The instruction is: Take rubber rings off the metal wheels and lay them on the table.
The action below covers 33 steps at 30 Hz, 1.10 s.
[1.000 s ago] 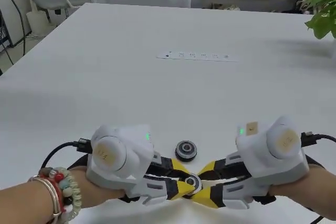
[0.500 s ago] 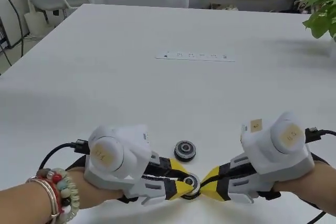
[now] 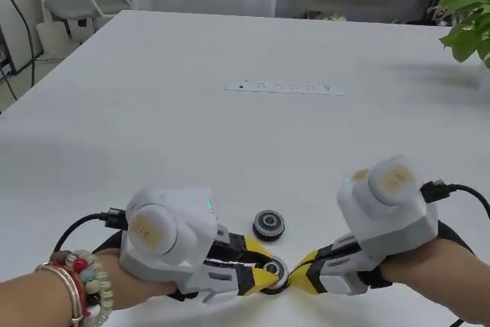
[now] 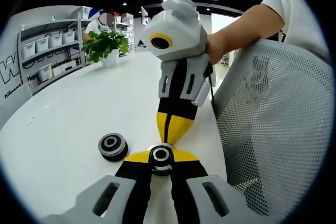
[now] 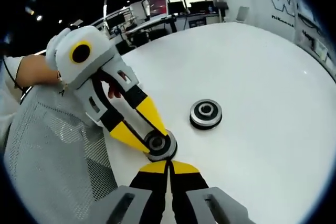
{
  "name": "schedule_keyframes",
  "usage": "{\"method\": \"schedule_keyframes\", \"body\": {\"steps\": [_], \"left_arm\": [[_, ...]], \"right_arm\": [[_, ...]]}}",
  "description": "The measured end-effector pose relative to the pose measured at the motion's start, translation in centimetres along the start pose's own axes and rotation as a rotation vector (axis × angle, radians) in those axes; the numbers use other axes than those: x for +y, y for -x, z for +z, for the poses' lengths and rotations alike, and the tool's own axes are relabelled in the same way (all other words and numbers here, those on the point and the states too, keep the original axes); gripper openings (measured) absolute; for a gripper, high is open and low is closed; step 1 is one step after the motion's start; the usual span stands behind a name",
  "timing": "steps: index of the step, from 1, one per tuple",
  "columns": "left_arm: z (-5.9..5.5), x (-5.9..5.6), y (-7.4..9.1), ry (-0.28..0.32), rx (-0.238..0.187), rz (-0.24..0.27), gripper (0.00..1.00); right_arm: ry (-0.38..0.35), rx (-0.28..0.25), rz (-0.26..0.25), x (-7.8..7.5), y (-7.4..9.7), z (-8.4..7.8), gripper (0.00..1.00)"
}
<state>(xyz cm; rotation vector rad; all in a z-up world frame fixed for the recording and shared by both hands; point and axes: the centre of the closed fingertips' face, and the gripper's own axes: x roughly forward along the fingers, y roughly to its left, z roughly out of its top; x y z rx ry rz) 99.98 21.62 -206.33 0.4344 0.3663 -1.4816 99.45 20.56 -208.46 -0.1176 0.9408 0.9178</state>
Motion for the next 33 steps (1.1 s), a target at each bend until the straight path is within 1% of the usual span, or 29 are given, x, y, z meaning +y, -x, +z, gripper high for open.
{"method": "schedule_keyframes", "body": {"steps": [1,3,5,7,10,12,14,15,18,22,25,28,31,33], "left_arm": [[0.0,0.0,0.0,-0.001,0.001,0.000,0.09],[0.0,0.0,0.0,-0.003,0.001,0.002,0.09],[0.1,0.0,-0.1,-0.006,0.003,0.005,0.09],[0.1,0.1,-0.2,-0.025,0.003,0.009,0.09],[0.2,0.1,-0.2,-0.038,0.004,0.017,0.09],[0.2,0.2,-0.2,-0.036,0.007,0.018,0.08],[0.2,0.3,-0.1,-0.033,0.006,0.019,0.08],[0.2,0.4,-0.1,-0.032,0.006,0.018,0.08],[0.2,0.3,-0.1,-0.030,0.005,0.018,0.08],[0.1,0.4,-0.1,-0.005,0.004,0.018,0.08],[0.1,0.4,-0.1,-0.010,0.005,0.018,0.08],[0.1,0.4,-0.1,-0.016,0.006,0.017,0.08],[0.1,0.3,-0.1,-0.035,0.013,0.018,0.08],[0.1,0.3,-0.1,-0.037,0.015,0.017,0.08]], "right_arm": [[0.007,-0.002,-0.003,-0.1,0.1,0.0,0.00],[-0.049,-0.002,-0.016,-0.3,0.2,0.0,0.00],[-0.067,-0.022,-0.019,-0.5,0.3,0.3,0.00],[-0.129,-0.041,-0.025,-0.6,0.5,0.6,0.00],[-0.162,-0.041,-0.032,-1.0,0.6,0.8,0.00],[-0.191,-0.040,-0.033,-1.1,0.7,0.7,0.00],[-0.203,-0.051,-0.028,-1.3,0.9,0.7,0.00],[-0.225,-0.059,-0.013,-1.1,0.9,0.8,0.00],[-0.240,-0.065,-0.003,-1.1,1.0,0.8,0.00],[-0.266,-0.077,0.011,-1.0,1.0,1.0,0.00],[-0.294,-0.090,0.032,-0.9,1.1,1.2,0.00],[-0.306,-0.097,0.045,-0.7,1.1,1.3,0.00],[-0.278,-0.097,0.043,-0.3,1.0,1.6,0.00],[-0.272,-0.097,0.043,-0.3,1.0,1.7,0.00]]}}
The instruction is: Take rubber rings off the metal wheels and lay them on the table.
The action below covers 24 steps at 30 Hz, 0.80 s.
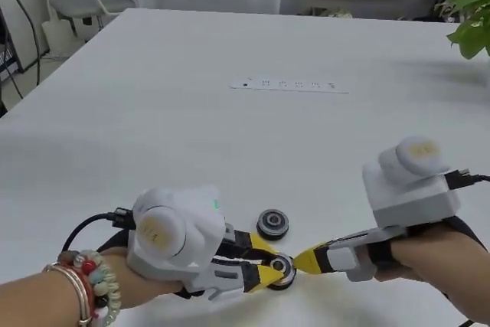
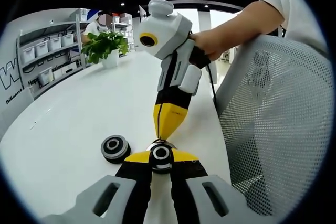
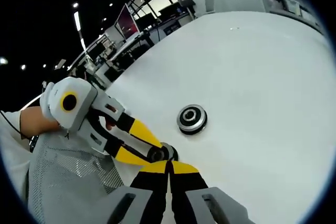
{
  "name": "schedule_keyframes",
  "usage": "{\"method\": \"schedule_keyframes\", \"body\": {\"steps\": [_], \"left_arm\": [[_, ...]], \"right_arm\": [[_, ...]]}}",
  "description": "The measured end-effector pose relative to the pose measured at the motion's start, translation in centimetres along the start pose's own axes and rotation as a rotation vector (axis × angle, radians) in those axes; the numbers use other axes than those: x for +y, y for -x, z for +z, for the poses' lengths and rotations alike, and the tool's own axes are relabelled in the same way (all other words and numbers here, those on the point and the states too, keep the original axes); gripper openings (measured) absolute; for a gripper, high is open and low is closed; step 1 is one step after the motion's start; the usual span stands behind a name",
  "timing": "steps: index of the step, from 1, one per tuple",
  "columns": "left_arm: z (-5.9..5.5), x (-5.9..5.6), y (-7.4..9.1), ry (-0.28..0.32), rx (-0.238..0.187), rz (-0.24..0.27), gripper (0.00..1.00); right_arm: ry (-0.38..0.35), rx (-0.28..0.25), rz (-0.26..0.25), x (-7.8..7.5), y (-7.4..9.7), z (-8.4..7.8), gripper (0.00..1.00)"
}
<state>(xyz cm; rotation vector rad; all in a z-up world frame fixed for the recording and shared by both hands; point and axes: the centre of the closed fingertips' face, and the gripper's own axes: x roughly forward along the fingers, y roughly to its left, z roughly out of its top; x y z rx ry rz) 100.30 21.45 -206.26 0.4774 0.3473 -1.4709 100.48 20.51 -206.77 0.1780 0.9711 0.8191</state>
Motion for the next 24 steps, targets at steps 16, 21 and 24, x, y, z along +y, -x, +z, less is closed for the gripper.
{"method": "schedule_keyframes", "body": {"steps": [16,21,24], "left_arm": [[0.05,-0.09,0.01,-0.019,0.007,-0.006,0.08],[0.06,-0.09,0.01,-0.017,0.006,-0.006,0.08],[0.06,-0.07,-0.01,-0.013,0.006,-0.005,0.08]], "right_arm": [[0.009,0.000,0.008,0.39,0.15,0.13,0.00],[0.010,-0.002,0.010,0.48,0.20,0.22,0.00],[0.012,-0.004,0.009,0.57,0.19,0.25,0.00]]}}
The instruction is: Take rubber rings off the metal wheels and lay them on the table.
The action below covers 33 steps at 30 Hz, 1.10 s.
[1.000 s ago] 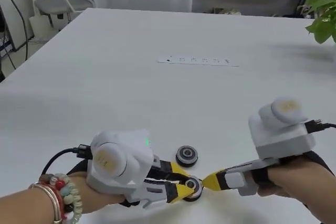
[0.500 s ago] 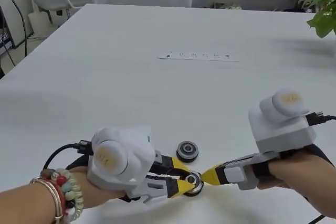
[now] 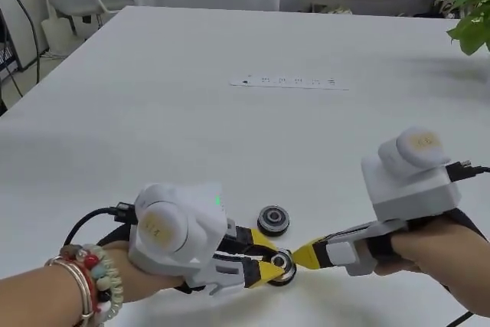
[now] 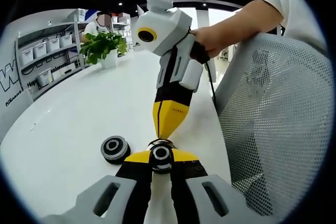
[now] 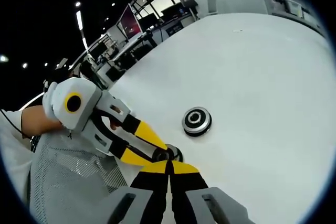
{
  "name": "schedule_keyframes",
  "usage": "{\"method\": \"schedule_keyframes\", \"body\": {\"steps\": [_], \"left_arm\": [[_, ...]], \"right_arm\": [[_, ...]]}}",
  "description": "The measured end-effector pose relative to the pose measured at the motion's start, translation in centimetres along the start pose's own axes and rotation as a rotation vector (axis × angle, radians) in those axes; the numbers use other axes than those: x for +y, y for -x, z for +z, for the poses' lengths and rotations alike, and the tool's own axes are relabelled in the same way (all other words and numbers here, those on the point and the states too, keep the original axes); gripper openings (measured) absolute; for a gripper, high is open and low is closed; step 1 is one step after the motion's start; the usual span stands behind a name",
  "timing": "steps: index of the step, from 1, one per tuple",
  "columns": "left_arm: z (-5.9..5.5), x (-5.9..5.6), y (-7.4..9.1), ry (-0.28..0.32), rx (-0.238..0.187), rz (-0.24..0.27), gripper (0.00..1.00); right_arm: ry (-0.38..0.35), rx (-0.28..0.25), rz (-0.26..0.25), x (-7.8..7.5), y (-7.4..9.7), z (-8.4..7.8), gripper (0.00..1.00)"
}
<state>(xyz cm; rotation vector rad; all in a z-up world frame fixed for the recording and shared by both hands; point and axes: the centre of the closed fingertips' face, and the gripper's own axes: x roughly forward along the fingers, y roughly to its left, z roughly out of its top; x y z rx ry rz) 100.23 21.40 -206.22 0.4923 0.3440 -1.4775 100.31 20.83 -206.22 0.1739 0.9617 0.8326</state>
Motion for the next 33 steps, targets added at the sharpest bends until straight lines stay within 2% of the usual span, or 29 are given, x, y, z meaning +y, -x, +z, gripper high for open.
{"method": "schedule_keyframes", "body": {"steps": [33], "left_arm": [[-0.08,0.17,-0.09,0.042,-0.013,0.008,0.08]], "right_arm": [[0.022,-0.024,0.017,0.52,-0.15,0.46,0.00]]}}
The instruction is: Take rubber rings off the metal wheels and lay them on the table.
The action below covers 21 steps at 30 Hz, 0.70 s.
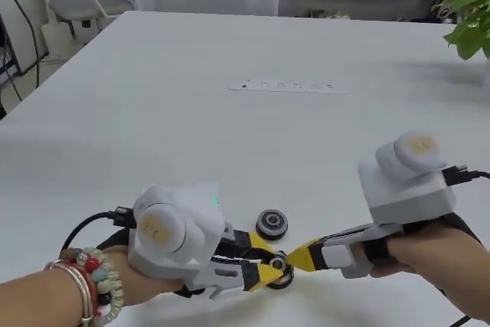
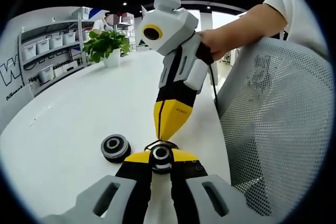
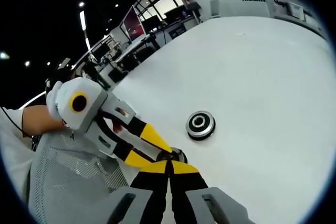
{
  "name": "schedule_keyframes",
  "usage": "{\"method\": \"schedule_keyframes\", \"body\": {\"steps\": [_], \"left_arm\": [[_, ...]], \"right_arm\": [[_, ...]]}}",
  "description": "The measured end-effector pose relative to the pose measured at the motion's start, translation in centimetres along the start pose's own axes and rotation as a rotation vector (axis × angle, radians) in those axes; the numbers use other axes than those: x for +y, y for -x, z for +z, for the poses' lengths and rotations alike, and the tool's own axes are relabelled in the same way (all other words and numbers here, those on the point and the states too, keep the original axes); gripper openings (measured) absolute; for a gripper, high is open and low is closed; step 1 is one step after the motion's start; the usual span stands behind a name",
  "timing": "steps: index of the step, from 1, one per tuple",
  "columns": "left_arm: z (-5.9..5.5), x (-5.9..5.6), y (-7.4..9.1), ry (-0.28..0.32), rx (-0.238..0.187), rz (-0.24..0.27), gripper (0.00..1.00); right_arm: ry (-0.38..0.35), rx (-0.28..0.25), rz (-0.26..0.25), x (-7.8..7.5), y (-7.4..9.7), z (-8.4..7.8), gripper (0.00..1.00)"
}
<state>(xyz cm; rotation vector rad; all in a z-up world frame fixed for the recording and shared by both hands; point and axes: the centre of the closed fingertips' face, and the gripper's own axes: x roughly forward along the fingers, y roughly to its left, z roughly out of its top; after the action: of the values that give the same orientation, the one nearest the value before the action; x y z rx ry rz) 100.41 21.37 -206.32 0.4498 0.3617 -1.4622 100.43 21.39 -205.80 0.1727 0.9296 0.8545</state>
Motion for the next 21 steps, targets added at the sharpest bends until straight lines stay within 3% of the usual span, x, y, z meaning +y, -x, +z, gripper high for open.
{"method": "schedule_keyframes", "body": {"steps": [4,12,17,21], "left_arm": [[0.0,0.0,0.0,0.003,-0.002,0.002,0.08],[0.0,0.0,0.0,0.038,-0.008,0.011,0.08],[0.0,0.1,0.0,0.048,-0.011,0.016,0.08],[0.0,0.1,-0.1,0.039,0.010,0.017,0.08]], "right_arm": [[-0.011,-0.036,0.019,0.4,0.0,0.7,0.00],[-0.037,-0.006,-0.039,-1.0,0.1,-0.1,0.00],[-0.052,-0.007,-0.043,-1.1,0.1,-0.1,0.00],[-0.046,0.000,-0.048,-1.1,0.0,-0.2,0.00]]}}
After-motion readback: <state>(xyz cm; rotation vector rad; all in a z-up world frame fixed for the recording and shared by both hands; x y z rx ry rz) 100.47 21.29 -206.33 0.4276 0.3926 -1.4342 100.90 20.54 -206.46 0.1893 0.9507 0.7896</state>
